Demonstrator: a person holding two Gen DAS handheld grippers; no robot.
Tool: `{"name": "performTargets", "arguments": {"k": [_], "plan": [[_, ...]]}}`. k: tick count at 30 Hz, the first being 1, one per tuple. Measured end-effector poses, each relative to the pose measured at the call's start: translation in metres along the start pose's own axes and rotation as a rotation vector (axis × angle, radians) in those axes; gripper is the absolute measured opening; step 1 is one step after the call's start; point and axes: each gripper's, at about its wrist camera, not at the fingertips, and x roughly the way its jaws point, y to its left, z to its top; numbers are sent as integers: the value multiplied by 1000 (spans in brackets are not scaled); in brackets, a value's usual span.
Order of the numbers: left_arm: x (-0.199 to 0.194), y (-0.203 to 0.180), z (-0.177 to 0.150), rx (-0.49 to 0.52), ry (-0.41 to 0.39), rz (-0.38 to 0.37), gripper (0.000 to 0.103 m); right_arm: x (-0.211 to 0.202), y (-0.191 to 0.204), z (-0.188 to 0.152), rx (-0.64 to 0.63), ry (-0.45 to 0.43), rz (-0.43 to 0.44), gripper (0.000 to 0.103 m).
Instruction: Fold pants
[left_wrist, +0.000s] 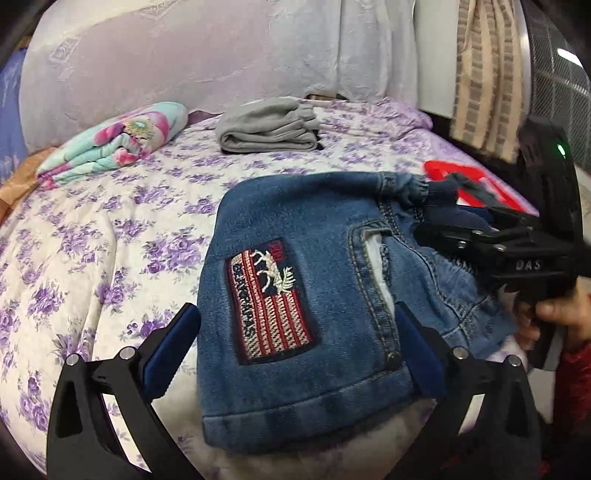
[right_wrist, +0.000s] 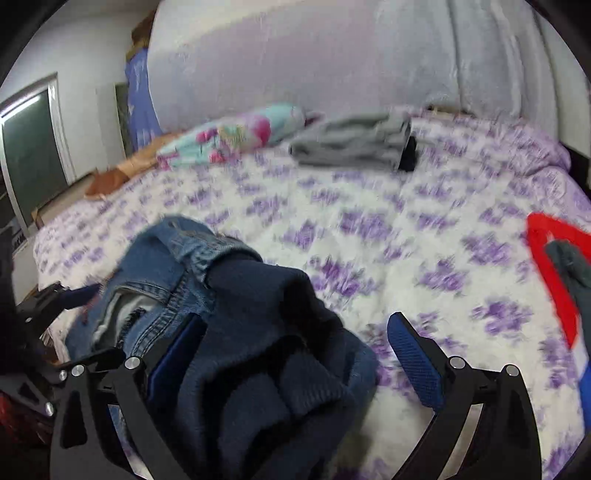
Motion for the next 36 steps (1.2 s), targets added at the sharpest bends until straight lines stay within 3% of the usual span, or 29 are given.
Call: {"name": "performTargets", "arguments": {"k": [3, 6, 8, 9, 13, 15, 19, 21, 25, 30, 36], "plan": [[-11, 22, 3, -62, -7, -89, 99, -25, -7, -9, 30, -11, 71, 99], [11, 50, -1, -204, 120, -288, 99, -17, -44, -23, 259, 112, 294, 99], [18, 56, -3, -239, 147, -337, 99, 2, -77, -43, 545, 229, 500, 100], [19, 57, -2, -244, 154, -351, 99, 5, -85, -46, 614, 232, 545, 100], [24, 52, 4, -227, 196, -345, 99, 13, -83, -37, 668, 293, 632, 100], [25, 49, 6, -207, 214, -343, 99, 25, -68, -32, 600, 362, 587, 100], [28, 60, 6, -217, 231, -384, 99, 28, -51, -24, 536, 372, 527, 100], [30, 66, 3, -253, 228, -409, 99, 26, -49, -24, 517, 329, 526, 94], [29, 64, -2, -289, 203, -392, 99, 6, -27, -28, 359, 172, 399, 75], [20, 60, -3, -319, 147, -401, 98, -16, -3, -39, 148, 6, 267, 73], [7, 58, 13, -306, 84, -347, 87, -5, -18, -23, 213, 22, 324, 72]]}}
